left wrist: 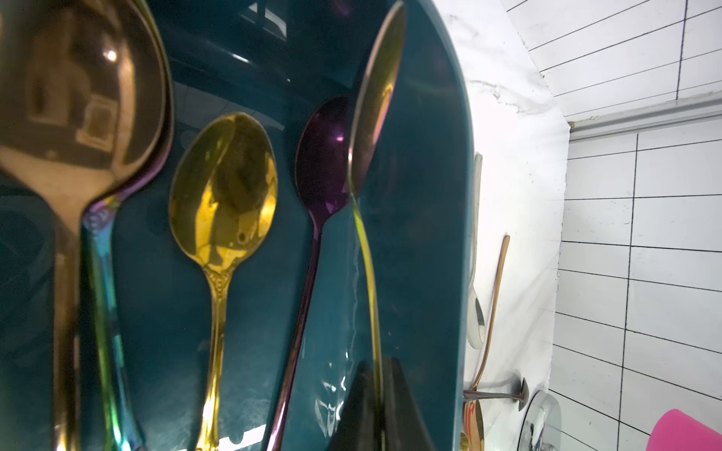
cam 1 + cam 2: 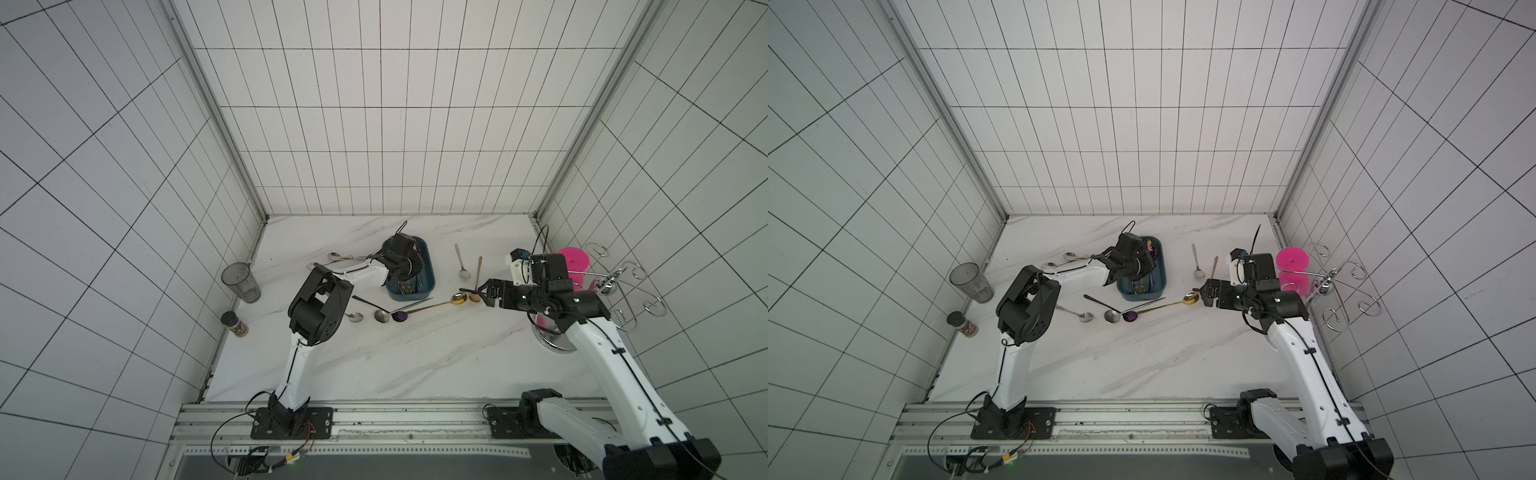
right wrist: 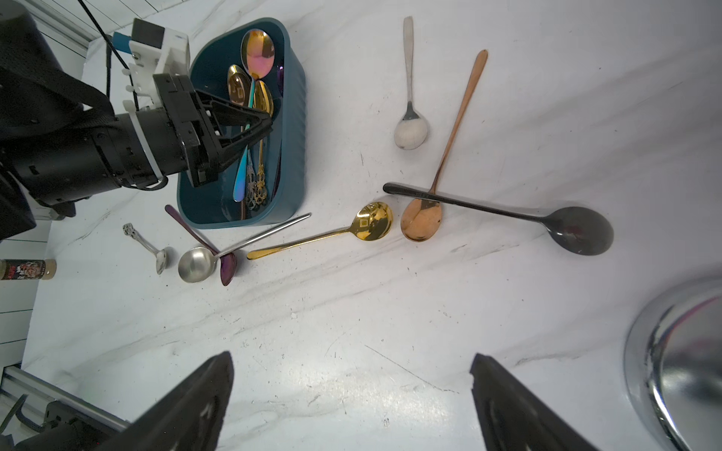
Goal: Put the spoon into the storage box
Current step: Place the spoon in the storage box.
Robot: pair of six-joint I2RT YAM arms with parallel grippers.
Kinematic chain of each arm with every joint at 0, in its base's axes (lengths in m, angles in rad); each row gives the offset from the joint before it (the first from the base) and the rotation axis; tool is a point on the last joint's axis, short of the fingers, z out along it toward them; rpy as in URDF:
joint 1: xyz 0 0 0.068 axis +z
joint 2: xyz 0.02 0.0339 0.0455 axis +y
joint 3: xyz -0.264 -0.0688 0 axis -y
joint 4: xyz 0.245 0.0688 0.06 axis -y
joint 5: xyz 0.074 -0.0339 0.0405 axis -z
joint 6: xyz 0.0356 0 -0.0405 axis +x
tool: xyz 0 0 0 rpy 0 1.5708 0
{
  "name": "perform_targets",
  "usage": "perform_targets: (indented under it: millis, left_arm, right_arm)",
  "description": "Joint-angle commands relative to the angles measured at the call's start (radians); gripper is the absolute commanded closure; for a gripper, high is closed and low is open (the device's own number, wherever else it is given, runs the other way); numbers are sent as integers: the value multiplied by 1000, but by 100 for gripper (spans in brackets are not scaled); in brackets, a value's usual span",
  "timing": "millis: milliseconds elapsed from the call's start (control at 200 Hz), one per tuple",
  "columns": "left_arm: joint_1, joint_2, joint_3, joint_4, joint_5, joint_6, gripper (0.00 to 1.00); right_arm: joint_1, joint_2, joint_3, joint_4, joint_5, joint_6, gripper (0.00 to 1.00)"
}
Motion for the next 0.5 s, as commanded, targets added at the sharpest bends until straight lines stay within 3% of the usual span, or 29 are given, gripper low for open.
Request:
perform_targets:
  millis: [0, 60, 245, 495]
  left_arm:
    - [-3, 1, 13, -16, -35, 25, 79]
    - [-2, -20, 5, -25, -36, 28, 69]
    - [7, -85, 4, -58, -49, 38, 54]
    - [37, -211, -25, -79, -44, 93, 49]
  right_arm:
    - [-11, 31, -46, 23, -25, 41, 4]
    - [-11, 51, -61, 37, -54, 66, 6]
    - [-11, 136, -80, 108, -90, 101, 14]
    - [-10, 236, -80, 181, -121, 125, 26]
